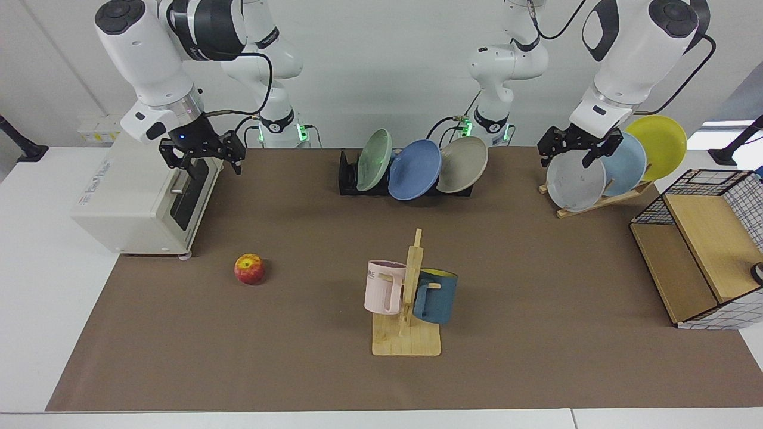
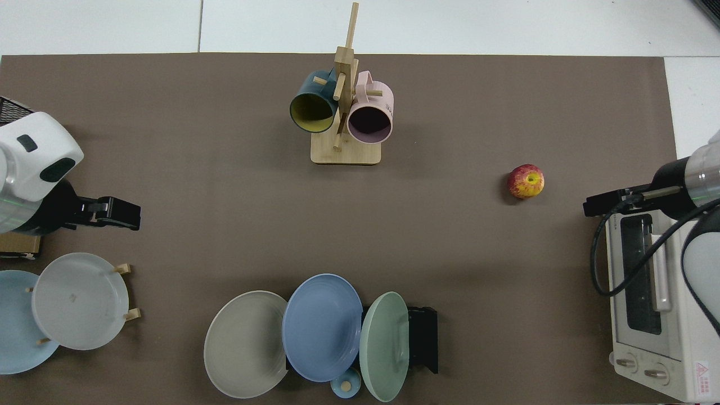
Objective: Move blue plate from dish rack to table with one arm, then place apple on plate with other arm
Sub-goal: 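Move the left gripper toward the blue plate in the dish rack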
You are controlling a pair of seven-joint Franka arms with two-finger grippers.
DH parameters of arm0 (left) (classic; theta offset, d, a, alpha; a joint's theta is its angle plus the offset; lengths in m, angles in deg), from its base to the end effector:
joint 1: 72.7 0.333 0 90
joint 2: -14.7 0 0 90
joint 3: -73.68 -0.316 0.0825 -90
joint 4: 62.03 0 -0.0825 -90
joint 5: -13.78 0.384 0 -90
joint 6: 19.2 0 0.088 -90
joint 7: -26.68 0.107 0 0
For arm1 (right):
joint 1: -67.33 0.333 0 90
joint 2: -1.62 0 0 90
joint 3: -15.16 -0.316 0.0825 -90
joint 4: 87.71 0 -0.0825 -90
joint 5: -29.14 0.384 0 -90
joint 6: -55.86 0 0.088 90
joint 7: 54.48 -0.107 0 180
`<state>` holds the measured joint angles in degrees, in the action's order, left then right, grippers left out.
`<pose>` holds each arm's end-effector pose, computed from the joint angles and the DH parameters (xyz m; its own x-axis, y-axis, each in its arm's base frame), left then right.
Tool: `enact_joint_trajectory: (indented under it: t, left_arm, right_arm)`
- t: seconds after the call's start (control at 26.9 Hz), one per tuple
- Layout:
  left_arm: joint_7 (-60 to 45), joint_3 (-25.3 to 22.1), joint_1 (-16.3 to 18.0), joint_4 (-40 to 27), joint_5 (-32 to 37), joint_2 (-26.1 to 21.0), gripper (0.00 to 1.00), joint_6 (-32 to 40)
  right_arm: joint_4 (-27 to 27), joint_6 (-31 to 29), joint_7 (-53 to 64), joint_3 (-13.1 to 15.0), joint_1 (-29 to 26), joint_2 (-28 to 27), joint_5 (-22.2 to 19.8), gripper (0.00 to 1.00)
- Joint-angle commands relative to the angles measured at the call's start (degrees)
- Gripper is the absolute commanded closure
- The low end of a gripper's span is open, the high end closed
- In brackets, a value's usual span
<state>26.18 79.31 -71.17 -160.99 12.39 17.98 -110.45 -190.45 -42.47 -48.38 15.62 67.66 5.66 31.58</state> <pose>0.5325 -0.0420 0.5837 0.9951 -0.0615 -0.0777 -0.0602 -0.9980 0.0178 0.5394 0.0026 0.5700 0.9952 0.0978 -0.0020 0.0976 -0.9943 -0.0431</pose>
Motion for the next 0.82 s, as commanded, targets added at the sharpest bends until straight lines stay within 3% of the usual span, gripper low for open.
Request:
enact_joint_trajectory:
  t: [0.0, 0.78]
  left_arm:
    - [0.75, -0.71, -0.82, -0.8, -0.46, 0.41, 0.0, -0.86]
    - [0.05, -0.71, -2.67, -6.68, -1.07, 1.46, 0.0, -1.91]
  right_arm:
    - [-0.18, -0.46, -1.35, -0.38, -0.42, 0.53, -0.24, 0.0]
    - [-0.18, -0.46, -1.35, -0.38, -0.42, 0.53, -0.15, 0.0]
